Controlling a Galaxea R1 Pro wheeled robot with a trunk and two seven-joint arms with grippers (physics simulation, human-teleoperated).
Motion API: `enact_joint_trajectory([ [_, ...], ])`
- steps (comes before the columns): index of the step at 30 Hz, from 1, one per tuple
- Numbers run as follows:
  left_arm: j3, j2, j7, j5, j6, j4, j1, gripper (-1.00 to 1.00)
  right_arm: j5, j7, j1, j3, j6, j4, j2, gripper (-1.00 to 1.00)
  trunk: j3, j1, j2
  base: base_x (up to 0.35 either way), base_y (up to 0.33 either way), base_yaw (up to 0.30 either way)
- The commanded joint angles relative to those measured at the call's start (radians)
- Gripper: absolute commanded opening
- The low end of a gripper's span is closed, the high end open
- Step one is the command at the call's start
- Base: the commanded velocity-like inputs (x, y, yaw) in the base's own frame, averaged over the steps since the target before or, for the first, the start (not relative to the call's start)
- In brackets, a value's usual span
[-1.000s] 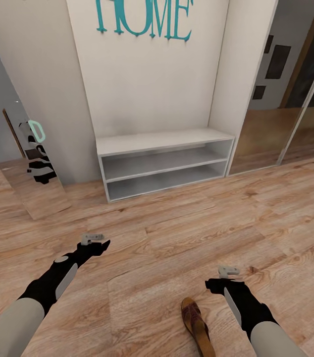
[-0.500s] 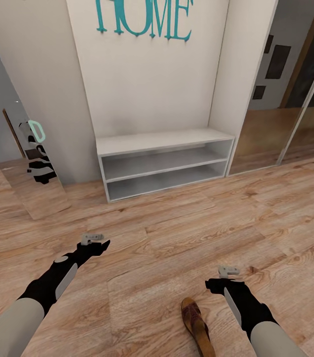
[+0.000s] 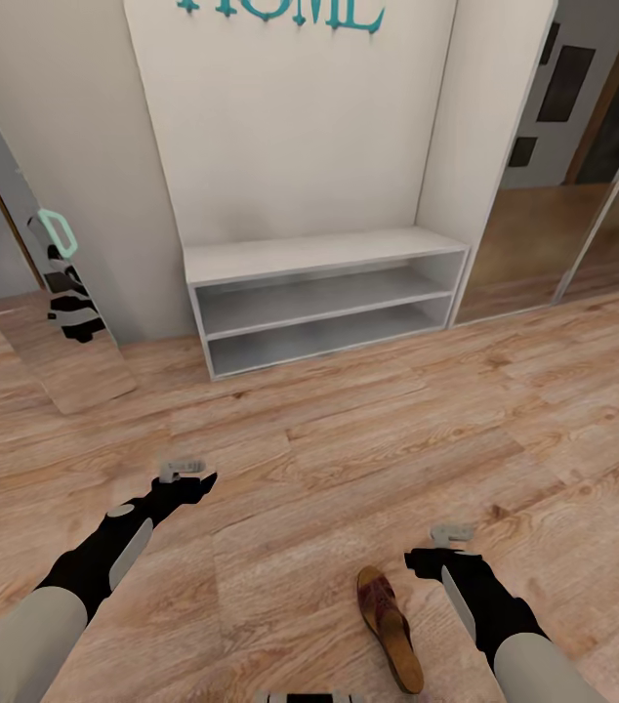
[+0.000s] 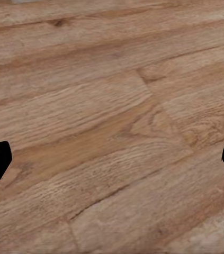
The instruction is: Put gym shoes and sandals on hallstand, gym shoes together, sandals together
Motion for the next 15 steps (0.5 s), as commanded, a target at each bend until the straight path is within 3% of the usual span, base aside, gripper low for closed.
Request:
enact_joint_trajectory([
  [1, -0.004, 0.001, 0.0, 0.011, 0.006, -0.002, 0.0, 1.0, 0.01, 0.002, 0.0, -0.003, 0.006, -0.002, 0.001, 1.0, -0.006, 0.0, -0.001, 0.0, 0.0, 0.0],
  [7, -0.003, 0.001, 0.0, 0.011, 0.006, -0.001, 0.0, 1.0, 0.01, 0.002, 0.0, -0.003, -0.015, 0.02, 0.002, 1.0, -0.039, 0.003, -0.002, 0.0, 0.0, 0.0],
  [10, -0.003, 0.001, 0.0, 0.011, 0.006, -0.002, -0.001, 1.0, 0.011, 0.002, 0.0, -0.003, -0.076, 0.055, 0.002, 1.0, -0.056, 0.004, -0.003, 0.0, 0.0, 0.0],
  [12, -0.003, 0.001, 0.0, 0.01, 0.006, -0.002, 0.0, 1.0, 0.012, 0.002, 0.0, -0.003, -0.187, 0.101, 0.002, 1.0, -0.063, 0.005, -0.003, 0.0, 0.0, 0.0],
  [15, -0.003, 0.001, 0.001, 0.009, 0.006, -0.002, -0.001, 1.0, 0.012, 0.002, 0.0, -0.003, -0.231, 0.127, 0.002, 1.0, -0.068, 0.005, -0.003, 0.0, 0.0, 0.0],
])
